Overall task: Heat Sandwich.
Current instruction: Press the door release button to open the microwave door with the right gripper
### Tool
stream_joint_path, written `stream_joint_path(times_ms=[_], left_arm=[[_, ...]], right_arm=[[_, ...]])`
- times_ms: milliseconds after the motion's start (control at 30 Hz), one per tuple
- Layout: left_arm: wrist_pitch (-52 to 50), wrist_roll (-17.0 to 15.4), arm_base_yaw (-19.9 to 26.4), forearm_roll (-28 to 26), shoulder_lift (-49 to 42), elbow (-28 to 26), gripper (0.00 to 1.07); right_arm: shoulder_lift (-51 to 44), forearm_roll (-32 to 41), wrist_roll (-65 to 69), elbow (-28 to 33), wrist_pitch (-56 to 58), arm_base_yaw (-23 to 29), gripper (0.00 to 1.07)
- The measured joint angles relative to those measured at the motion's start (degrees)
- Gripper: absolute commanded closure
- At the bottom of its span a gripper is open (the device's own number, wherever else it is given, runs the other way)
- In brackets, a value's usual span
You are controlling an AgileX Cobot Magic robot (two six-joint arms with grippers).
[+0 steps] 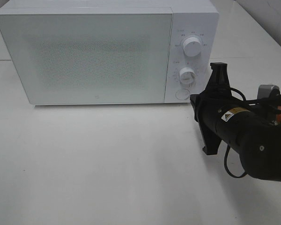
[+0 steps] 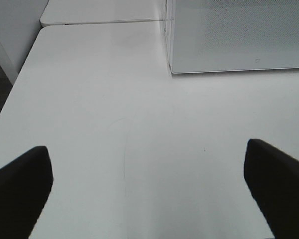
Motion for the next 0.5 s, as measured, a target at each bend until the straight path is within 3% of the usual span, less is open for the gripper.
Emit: stream_joint_path(times_ms=[500], left_arm=[[0.0, 0.0, 0.0, 0.0, 0.0, 0.0, 0.01]], right_arm=[[9.9, -5.9, 3.2, -8.1, 0.4, -5.0, 1.07]])
